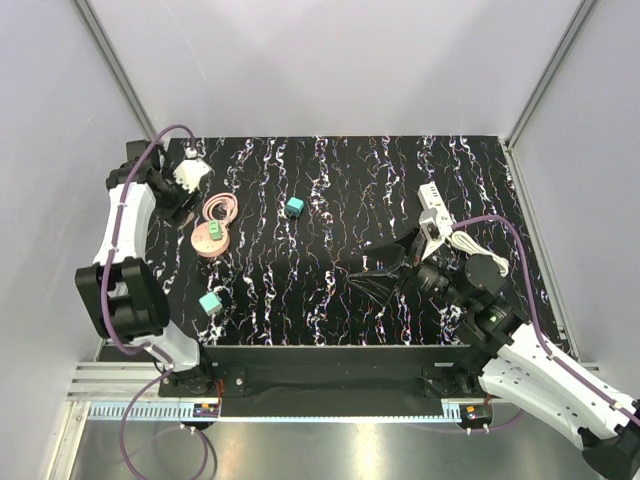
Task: Insert the plug
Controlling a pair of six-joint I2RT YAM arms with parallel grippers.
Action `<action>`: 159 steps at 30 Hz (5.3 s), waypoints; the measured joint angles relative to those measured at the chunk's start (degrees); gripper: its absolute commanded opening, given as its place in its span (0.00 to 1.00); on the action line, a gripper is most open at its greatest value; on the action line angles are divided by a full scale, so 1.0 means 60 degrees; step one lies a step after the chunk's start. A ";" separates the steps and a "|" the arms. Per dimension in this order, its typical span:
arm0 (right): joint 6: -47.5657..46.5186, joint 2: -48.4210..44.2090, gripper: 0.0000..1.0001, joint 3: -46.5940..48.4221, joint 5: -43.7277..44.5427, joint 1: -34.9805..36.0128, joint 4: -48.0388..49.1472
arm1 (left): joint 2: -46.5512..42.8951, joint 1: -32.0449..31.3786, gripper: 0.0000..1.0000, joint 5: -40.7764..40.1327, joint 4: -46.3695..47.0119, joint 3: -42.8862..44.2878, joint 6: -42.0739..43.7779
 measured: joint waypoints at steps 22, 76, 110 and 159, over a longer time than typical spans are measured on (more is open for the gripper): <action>-0.0091 -0.0419 1.00 -0.1013 0.1574 0.0594 0.0091 | 0.0809 0.0069 0.00 0.1402 -0.0273 -0.0659 0.3089; -0.0503 0.0098 1.00 -0.1195 0.2229 0.1497 0.0098 | 0.2725 -0.0747 0.00 -0.0058 -0.1749 0.0922 0.3974; -0.0503 0.0619 1.00 -0.1224 0.2229 0.1566 0.0459 | 0.2463 -0.1020 0.00 0.0011 -0.1694 0.1475 0.2138; -0.0510 0.0484 1.00 -0.1228 0.2251 0.1752 0.0459 | 0.2809 -0.0594 0.00 0.0295 -0.1654 0.1162 0.2346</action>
